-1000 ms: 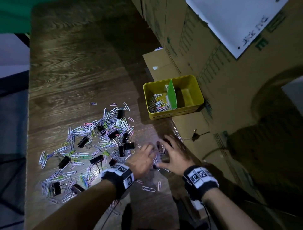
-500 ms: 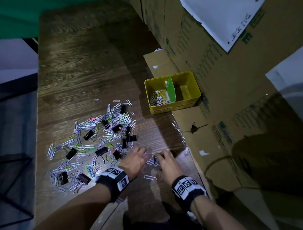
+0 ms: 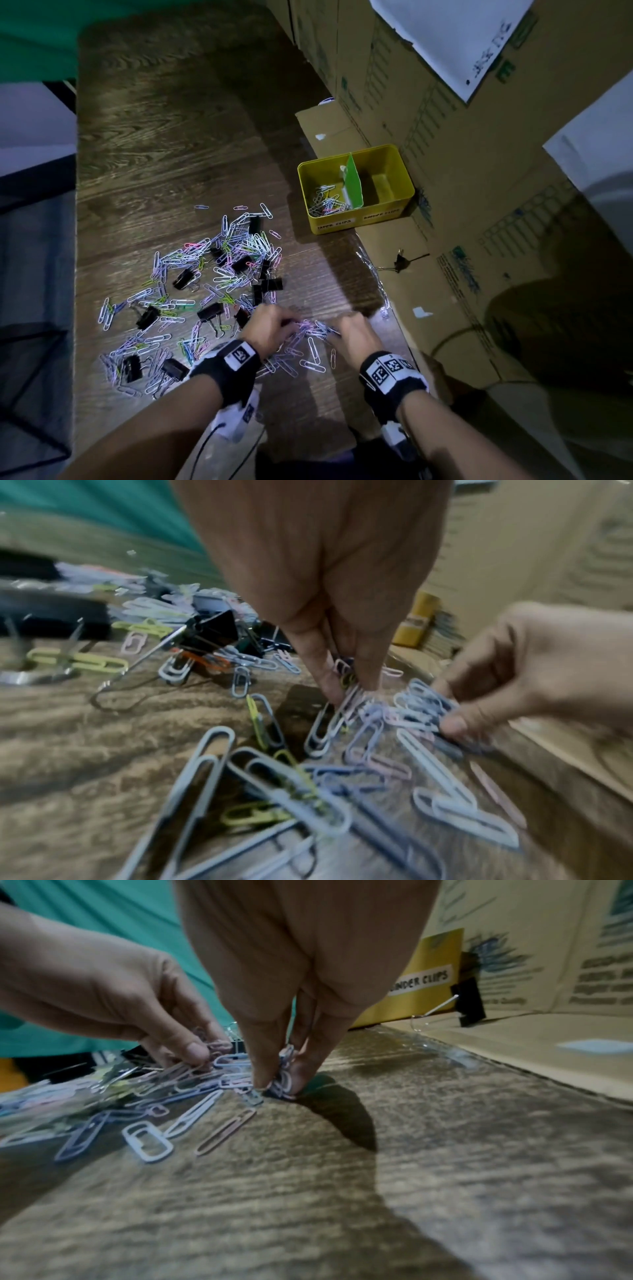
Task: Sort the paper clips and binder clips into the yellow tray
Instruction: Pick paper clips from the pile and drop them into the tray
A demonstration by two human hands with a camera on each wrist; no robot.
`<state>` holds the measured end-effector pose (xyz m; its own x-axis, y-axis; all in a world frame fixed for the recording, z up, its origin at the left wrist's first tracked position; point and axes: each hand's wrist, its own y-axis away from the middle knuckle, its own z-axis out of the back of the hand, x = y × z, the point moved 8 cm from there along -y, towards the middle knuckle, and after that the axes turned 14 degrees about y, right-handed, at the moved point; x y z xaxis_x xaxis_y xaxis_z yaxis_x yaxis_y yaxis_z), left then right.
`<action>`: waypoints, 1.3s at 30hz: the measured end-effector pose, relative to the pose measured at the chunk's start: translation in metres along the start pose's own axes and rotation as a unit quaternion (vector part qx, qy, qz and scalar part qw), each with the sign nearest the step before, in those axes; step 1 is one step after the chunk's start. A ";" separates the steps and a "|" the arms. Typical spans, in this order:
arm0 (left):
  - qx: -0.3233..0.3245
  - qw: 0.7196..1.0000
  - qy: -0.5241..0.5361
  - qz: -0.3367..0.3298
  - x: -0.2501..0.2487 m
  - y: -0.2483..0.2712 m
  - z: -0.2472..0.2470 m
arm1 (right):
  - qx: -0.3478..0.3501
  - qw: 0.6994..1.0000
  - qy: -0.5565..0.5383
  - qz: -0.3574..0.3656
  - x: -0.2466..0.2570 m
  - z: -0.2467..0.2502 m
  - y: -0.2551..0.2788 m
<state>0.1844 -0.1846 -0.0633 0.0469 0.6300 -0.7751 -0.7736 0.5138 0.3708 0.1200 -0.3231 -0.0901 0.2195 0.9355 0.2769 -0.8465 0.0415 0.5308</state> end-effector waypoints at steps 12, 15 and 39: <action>-0.018 0.905 0.404 0.133 -0.019 -0.022 0.051 | -0.020 0.945 -0.320 -0.064 -0.029 0.056 0.004; -0.028 0.891 0.441 0.107 -0.053 -0.047 0.075 | -0.054 0.917 -0.389 -0.063 -0.032 0.081 -0.001; -0.138 0.936 0.324 0.025 -0.096 -0.155 0.099 | -0.239 0.959 -0.149 -0.017 -0.012 0.247 -0.139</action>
<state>0.3622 -0.2670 0.0049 -0.3176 0.1190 -0.9407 -0.9026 0.2659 0.3384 0.3545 -0.4270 0.0309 0.3195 0.7923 0.5197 -0.9465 0.2934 0.1345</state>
